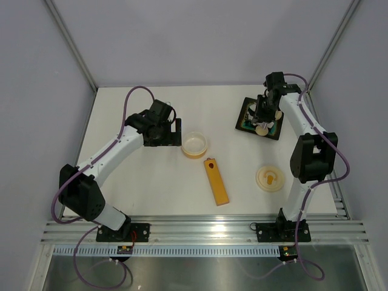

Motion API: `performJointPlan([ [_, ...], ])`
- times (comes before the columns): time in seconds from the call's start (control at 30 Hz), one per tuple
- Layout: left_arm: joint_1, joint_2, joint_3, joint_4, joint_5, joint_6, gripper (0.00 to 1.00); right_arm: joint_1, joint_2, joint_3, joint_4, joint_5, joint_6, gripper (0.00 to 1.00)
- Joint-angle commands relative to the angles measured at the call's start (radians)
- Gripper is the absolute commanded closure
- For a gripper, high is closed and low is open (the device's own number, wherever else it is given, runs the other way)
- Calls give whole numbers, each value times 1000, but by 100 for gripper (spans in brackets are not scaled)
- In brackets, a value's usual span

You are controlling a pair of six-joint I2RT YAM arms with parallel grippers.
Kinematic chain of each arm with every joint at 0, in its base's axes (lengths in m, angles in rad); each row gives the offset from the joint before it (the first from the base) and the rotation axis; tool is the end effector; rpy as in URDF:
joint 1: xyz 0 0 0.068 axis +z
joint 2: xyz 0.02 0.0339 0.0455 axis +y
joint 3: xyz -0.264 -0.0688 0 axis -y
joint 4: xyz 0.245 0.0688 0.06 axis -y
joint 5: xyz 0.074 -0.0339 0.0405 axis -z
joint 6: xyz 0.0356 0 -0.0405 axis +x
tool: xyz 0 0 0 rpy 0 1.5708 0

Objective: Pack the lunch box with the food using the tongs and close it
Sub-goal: Pick up the fake food from the plate, then place the fake food in the packing box.

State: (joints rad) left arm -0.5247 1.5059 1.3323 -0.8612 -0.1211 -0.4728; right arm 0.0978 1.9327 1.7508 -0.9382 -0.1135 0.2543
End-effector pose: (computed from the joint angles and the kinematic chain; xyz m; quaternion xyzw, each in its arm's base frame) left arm 0.2708 -0.1518 0.2997 0.0090 0.9626 -0.0752 0.2600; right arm 0.4106 0.0443 0.2766 0.0634 0.9712 0.0935 0.2100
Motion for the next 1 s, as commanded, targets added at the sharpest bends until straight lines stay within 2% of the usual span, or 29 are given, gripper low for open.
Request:
performJointPlan([
  [0.0,-1,-42,-4,30,-23,-10,1,-4,-109,0,19,15,6,89],
  [0.3,0,-55,34,-10,-77,-1,1,28,-287,-80,32,-63,25,95],
  [0.47,23,-67,42,-32,-95,-12,1,178,-322,-108,1,-14,40,95],
  [0.67,84,-122,1,-21,-91,-50,1,354,-328,-123,24,-66,71,95],
  [0.97,167,-182,-44,2,-54,-75,1,505,-244,-93,64,-126,83,92],
])
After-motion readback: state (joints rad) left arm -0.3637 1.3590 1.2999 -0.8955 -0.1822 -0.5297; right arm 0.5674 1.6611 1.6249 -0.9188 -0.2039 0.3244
